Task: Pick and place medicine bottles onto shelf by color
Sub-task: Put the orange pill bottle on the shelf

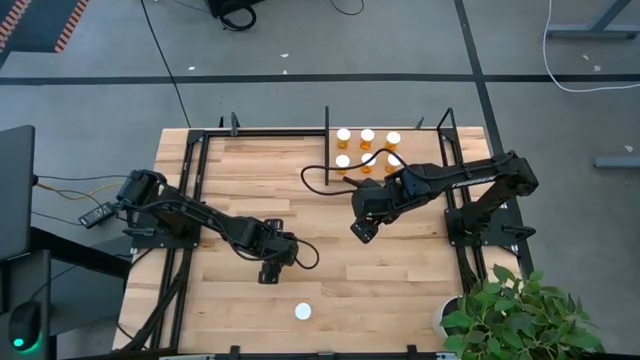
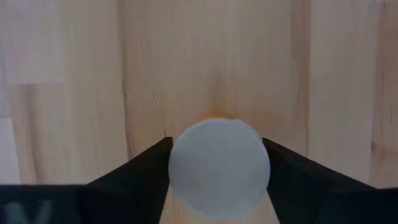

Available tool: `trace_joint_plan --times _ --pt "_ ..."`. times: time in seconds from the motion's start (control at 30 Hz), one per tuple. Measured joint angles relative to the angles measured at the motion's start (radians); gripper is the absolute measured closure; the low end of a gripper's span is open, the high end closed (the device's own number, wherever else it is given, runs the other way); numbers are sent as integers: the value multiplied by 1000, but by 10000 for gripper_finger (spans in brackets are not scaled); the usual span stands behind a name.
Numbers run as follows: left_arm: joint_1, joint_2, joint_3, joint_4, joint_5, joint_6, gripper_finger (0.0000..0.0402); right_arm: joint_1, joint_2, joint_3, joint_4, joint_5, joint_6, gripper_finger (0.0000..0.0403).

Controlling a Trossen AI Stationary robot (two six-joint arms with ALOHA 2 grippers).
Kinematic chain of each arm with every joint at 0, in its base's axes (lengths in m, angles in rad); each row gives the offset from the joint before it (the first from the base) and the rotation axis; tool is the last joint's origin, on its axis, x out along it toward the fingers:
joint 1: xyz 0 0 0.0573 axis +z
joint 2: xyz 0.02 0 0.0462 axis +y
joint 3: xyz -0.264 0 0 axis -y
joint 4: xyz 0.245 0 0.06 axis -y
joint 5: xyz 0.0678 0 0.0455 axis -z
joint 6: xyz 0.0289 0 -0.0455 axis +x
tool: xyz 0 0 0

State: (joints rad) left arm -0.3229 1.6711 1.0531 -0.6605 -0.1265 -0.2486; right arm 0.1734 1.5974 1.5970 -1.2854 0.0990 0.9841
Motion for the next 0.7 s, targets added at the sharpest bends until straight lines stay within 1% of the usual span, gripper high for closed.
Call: trace_joint_plan --times 0.1,0.2,0.27,0.33,0.43,0.53,0.6,0.7 --pt "1 0 0 1 0 0 185 0 0 0 0 -2 0 99" --pt "1 0 0 10 0 -1 190 0 -4 0 0 -26 3 99" --pt "1 -1 0 18 0 -1 184 -2 -16 0 -3 -62 20 99" --pt "5 -1 0 25 1 -1 169 -5 -35 0 -13 -92 42 99" --pt "17 -1 6 23 12 0 154 -7 -76 0 -37 -105 84 99" --pt "47 -1 46 19 47 6 157 -7 -119 0 -64 -82 115 99" --pt "74 -1 94 -3 67 30 168 -7 -145 0 -87 -48 131 99" --pt "116 -2 176 -33 71 77 190 -7 -182 0 -119 -1 156 99"
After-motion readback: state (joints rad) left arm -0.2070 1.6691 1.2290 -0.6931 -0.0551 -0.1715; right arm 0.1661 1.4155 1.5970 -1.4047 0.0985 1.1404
